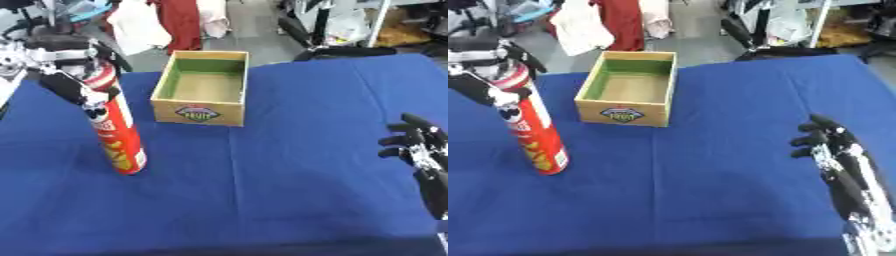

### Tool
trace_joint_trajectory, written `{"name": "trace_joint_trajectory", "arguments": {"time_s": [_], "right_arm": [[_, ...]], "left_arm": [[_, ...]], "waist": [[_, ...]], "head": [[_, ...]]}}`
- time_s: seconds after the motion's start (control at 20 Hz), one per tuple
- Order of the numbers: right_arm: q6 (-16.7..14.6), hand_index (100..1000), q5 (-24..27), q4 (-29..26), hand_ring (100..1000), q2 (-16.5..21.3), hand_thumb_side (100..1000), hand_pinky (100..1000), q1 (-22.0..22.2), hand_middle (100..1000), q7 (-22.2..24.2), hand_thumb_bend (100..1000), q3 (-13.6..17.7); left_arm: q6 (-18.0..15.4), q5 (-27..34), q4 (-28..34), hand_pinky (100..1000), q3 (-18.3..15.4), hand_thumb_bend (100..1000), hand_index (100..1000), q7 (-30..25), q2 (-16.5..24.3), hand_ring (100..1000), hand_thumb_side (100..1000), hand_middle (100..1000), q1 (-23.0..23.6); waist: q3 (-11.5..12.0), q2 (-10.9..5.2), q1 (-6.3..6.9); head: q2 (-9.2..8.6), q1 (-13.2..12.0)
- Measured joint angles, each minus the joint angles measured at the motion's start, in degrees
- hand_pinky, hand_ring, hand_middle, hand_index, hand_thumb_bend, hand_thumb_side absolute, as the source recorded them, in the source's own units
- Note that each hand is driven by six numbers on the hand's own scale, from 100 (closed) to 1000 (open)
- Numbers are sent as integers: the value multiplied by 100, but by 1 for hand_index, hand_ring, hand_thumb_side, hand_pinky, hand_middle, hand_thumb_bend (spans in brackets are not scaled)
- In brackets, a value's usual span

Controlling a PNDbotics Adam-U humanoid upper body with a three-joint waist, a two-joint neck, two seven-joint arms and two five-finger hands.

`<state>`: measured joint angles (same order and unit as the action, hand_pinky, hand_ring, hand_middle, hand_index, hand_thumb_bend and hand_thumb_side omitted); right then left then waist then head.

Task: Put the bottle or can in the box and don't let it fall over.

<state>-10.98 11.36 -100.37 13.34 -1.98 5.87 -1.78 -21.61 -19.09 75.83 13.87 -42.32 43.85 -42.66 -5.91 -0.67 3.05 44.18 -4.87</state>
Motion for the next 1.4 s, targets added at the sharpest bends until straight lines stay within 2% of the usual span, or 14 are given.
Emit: {"name": "trace_joint_trajectory", "arguments": {"time_s": [0.3,0.5,0.75,0.9,1.0,1.05,1.1,1.15,1.2,1.25,1.3,1.4], "right_arm": [[3,837,0,13,638,0,468,559,1,688,-3,100,-1],[4,837,0,14,638,0,469,559,1,688,-1,100,-4],[5,836,11,14,639,-6,469,560,-43,689,15,100,-38],[15,836,48,12,639,-60,470,561,-143,688,50,100,-78],[19,836,70,8,639,-117,470,562,-230,689,76,100,-106],[21,836,85,2,639,-151,470,562,-274,689,91,100,-115],[25,836,104,-7,639,-181,470,562,-318,689,103,100,-133],[32,836,119,-19,639,-212,470,562,-355,689,113,100,-147],[38,836,134,-23,639,-234,470,562,-378,689,123,100,-151],[37,836,150,-24,639,-254,470,563,-397,689,135,100,-160],[38,836,156,-26,639,-260,470,563,-410,689,146,100,-171],[36,836,161,-27,639,-268,471,563,-410,689,156,100,-178]], "left_arm": [[-18,403,117,113,-157,100,850,18,6,332,248,470,-567],[-203,266,-91,106,-295,100,851,246,-107,329,269,467,-1135],[-280,-737,-768,100,-318,100,837,1410,-619,320,313,454,-1566],[-256,-1338,-1315,109,-317,100,836,2215,-980,327,327,461,-1613],[-262,-1677,-1692,147,-337,100,841,2694,-1209,356,345,485,-1614],[-284,-1802,-1872,348,-361,100,870,2915,-1315,470,319,576,-1613],[-313,-1905,-2038,463,-394,100,889,3124,-1403,543,297,633,-1610],[-351,-1997,-2175,661,-422,100,929,3316,-1467,709,272,759,-1601],[-399,-2098,-2282,729,-437,100,947,3488,-1518,764,268,803,-1584],[-452,-2205,-2359,842,-449,100,970,3633,-1557,858,354,864,-1561],[-513,-2289,-2401,872,-455,100,981,3747,-1570,888,452,890,-1529],[-644,-2318,-2399,903,-457,100,1000,3891,-1564,922,561,920,-1462]], "waist": [[-1,-1,5],[-18,-3,10],[-130,19,0],[-289,136,-29],[-441,246,-67],[-505,293,-81],[-557,332,-88],[-607,366,-89],[-638,396,-87],[-650,418,-83],[-650,433,-76],[-637,439,-66]], "head": [[1,-2],[0,-7],[-49,-68],[-146,-167],[-234,-252],[-280,-292],[-328,-335],[-370,-376],[-406,-409],[-423,-427],[-438,-440],[-448,-441]]}}
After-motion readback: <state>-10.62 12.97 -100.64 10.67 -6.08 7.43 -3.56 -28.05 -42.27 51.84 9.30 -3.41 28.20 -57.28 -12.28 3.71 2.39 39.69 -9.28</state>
